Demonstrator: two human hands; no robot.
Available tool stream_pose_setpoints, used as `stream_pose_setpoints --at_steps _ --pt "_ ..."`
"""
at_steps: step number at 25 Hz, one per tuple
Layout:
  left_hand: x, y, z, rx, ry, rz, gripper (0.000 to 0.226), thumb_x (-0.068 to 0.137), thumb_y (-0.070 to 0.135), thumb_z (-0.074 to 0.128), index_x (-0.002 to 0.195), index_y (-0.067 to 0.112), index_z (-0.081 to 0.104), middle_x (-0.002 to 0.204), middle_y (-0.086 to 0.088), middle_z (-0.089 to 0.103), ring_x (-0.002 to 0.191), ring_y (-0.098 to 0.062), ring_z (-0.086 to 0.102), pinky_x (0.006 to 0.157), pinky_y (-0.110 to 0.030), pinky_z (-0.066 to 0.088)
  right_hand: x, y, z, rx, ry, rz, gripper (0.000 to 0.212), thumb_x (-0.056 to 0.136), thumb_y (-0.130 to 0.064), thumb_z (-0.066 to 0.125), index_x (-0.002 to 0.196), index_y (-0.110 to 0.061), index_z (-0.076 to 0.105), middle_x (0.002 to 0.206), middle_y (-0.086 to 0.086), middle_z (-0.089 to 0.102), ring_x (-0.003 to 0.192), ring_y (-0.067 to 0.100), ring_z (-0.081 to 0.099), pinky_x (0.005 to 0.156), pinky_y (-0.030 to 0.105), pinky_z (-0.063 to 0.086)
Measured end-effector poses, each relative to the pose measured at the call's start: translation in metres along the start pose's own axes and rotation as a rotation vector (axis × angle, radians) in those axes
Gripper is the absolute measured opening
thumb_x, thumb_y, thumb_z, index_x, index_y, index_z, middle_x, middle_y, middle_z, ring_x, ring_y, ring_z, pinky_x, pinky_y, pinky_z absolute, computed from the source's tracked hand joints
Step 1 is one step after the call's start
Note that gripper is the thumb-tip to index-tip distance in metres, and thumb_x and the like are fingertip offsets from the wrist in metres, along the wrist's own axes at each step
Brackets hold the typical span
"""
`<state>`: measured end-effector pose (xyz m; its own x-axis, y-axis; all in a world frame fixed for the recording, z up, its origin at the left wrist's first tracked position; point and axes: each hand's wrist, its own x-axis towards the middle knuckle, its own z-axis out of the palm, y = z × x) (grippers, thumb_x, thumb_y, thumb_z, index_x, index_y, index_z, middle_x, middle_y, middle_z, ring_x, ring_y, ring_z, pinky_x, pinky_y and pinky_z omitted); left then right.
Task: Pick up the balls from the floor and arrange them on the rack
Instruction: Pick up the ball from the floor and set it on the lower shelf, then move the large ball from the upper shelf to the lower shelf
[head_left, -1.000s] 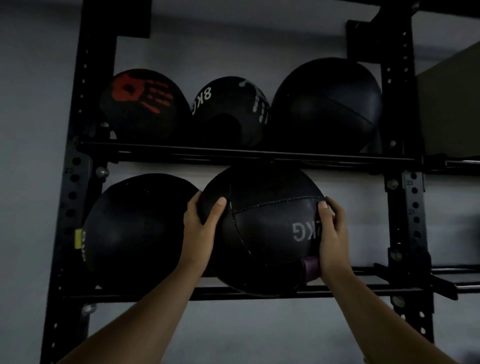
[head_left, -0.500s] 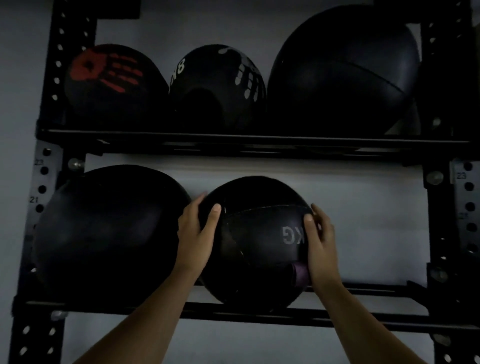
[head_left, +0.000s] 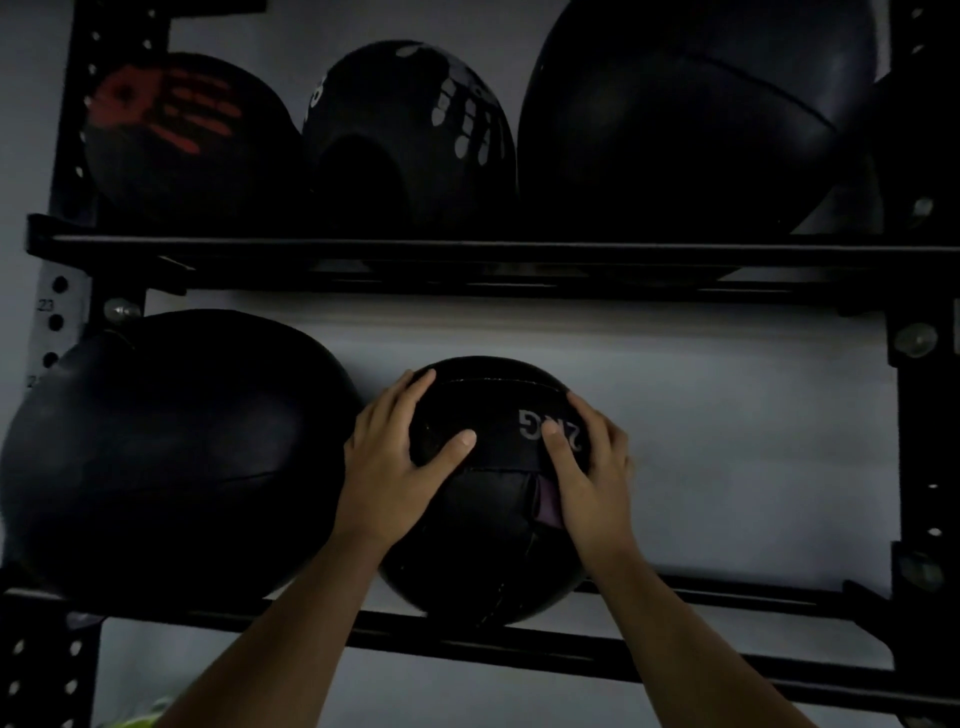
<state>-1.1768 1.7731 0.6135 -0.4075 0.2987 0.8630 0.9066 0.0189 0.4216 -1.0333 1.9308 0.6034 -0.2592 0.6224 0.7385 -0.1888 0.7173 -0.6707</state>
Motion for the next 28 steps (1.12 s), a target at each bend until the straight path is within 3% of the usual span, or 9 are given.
stream_pose_setpoints --at_steps 4,7,9,12,15,18,23,25,28 --pt "-0.001 0.002 -0.005 0.012 -0.047 -0.015 0.087 0.082 0.080 0.047 0.160 0.047 0.031 0.173 0.016 0.027 0.159 -0.014 0.021 0.129 -0.055 0.019 0.001 -0.003 -0.009 -0.059 -0.114 -0.011 0.058 0.098 -0.062 0.051 0.154 -0.053 0.037 0.164 0.000 0.030 0.154 0.028 0.024 0.126 0.053 0.026" --pt "0.002 0.013 -0.010 0.097 -0.112 -0.028 0.084 0.087 0.071 0.051 0.161 0.039 0.030 0.172 0.009 0.027 0.159 -0.020 0.022 0.128 -0.057 0.021 0.006 -0.016 -0.022 -0.246 -0.219 -0.001 0.067 0.098 -0.068 0.045 0.160 -0.048 0.029 0.165 0.003 0.031 0.152 0.033 0.029 0.124 0.055 0.031" --pt "0.009 0.023 -0.018 0.159 -0.159 0.013 0.075 0.092 0.060 0.056 0.158 0.031 0.035 0.167 0.005 0.035 0.154 -0.022 0.033 0.126 -0.053 0.029 0.009 -0.032 -0.037 -0.369 -0.250 -0.002 0.065 0.098 -0.066 0.048 0.157 -0.043 0.036 0.155 0.005 0.044 0.144 0.033 0.043 0.117 0.050 0.041" --pt "0.032 0.041 -0.042 0.188 -0.262 0.101 0.051 0.098 0.054 0.057 0.144 0.034 0.051 0.149 0.013 0.053 0.136 -0.014 0.054 0.110 -0.042 0.049 0.022 -0.066 -0.067 -0.556 -0.274 -0.049 0.049 0.097 -0.052 0.059 0.143 -0.037 0.055 0.136 0.001 0.062 0.127 0.025 0.059 0.102 0.039 0.052" --pt "0.066 0.078 -0.065 0.203 -0.263 0.224 0.034 0.098 0.049 0.061 0.129 0.035 0.063 0.133 0.017 0.065 0.122 -0.008 0.062 0.103 -0.038 0.054 0.044 -0.113 -0.098 -0.642 -0.165 -0.121 0.027 0.097 -0.042 0.061 0.120 -0.031 0.069 0.110 -0.003 0.071 0.106 0.023 0.068 0.085 0.030 0.050" --pt "0.099 0.134 -0.079 0.207 -0.214 0.362 0.027 0.097 0.043 0.065 0.121 0.034 0.068 0.122 0.015 0.069 0.111 -0.009 0.066 0.096 -0.036 0.055 0.066 -0.166 -0.129 -0.656 -0.040 -0.217 0.013 0.094 -0.033 0.063 0.097 -0.026 0.075 0.094 0.000 0.077 0.094 0.026 0.071 0.081 0.033 0.054" --pt "0.146 0.216 -0.098 0.445 -0.142 0.591 0.030 0.100 0.038 0.061 0.124 0.022 0.068 0.122 0.004 0.067 0.110 -0.019 0.063 0.092 -0.041 0.055 0.106 -0.243 -0.174 -0.698 0.062 -0.379 0.012 0.094 -0.034 0.060 0.088 -0.030 0.069 0.081 -0.007 0.069 0.077 0.018 0.062 0.060 0.027 0.044" --pt "0.165 0.245 -0.101 0.601 -0.113 0.671 0.030 0.101 0.037 0.057 0.123 0.019 0.065 0.121 0.001 0.065 0.113 -0.022 0.060 0.087 -0.039 0.052 0.123 -0.264 -0.190 -0.697 0.099 -0.419 0.013 0.095 -0.034 0.059 0.089 -0.029 0.069 0.084 -0.006 0.069 0.078 0.020 0.063 0.061 0.028 0.046" --pt "0.189 0.283 -0.100 0.682 -0.029 0.708 0.036 0.101 0.040 0.054 0.129 0.019 0.061 0.126 -0.003 0.062 0.118 -0.027 0.058 0.093 -0.044 0.052 0.147 -0.282 -0.214 -0.699 0.154 -0.490 0.015 0.095 -0.031 0.060 0.095 -0.022 0.072 0.095 0.004 0.074 0.090 0.028 0.068 0.077 0.035 0.054"
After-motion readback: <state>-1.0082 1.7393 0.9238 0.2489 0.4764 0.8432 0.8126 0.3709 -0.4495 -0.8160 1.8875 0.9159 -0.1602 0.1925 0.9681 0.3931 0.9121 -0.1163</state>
